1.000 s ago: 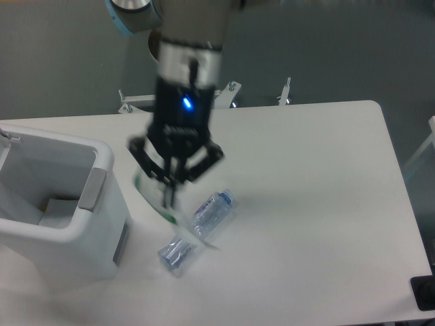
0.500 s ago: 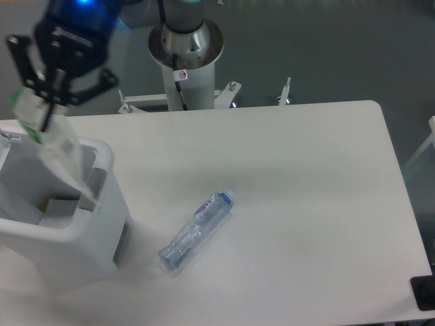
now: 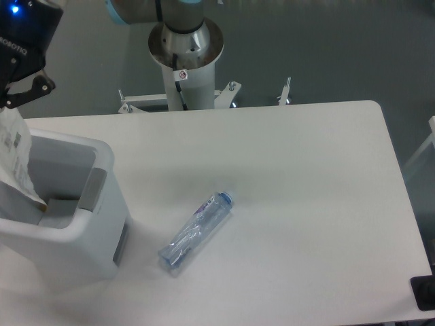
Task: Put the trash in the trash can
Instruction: 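Move the gripper back over the clear plastic water bottle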
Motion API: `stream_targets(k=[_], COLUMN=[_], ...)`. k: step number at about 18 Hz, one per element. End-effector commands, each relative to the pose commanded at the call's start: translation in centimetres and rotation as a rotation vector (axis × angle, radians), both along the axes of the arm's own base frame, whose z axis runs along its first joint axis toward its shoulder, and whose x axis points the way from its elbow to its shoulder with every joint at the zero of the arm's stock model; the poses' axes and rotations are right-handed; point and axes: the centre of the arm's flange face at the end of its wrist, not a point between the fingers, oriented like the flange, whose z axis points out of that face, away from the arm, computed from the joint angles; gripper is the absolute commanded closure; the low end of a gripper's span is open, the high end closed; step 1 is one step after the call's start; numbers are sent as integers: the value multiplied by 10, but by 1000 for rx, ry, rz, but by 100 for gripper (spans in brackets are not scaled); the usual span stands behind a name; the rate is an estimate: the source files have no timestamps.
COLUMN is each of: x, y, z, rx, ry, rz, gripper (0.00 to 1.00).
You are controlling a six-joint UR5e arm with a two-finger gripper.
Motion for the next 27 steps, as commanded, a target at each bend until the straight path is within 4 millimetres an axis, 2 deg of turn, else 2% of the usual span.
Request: stream_targets(k=[2, 3, 4, 8, 10, 13, 17, 20, 24, 27], x=[-4, -7, -10, -17, -33, -88, -160, -205, -233, -254], y=[7, 11, 13, 20, 20, 10, -13, -21, -19, -13], z=[-15, -22, -28, -41, -49, -60, -69, -98, -138, -179], rx=[-20, -32, -45, -76, -96, -124, -134, -172, -264, -379], ry=[-2, 0, 1, 14, 28, 38, 52, 60, 119, 167], rz=[-5, -2, 5, 25, 60, 155, 245, 266, 275, 315], gripper=[14, 4, 1, 0, 0, 0, 0, 0, 0, 0])
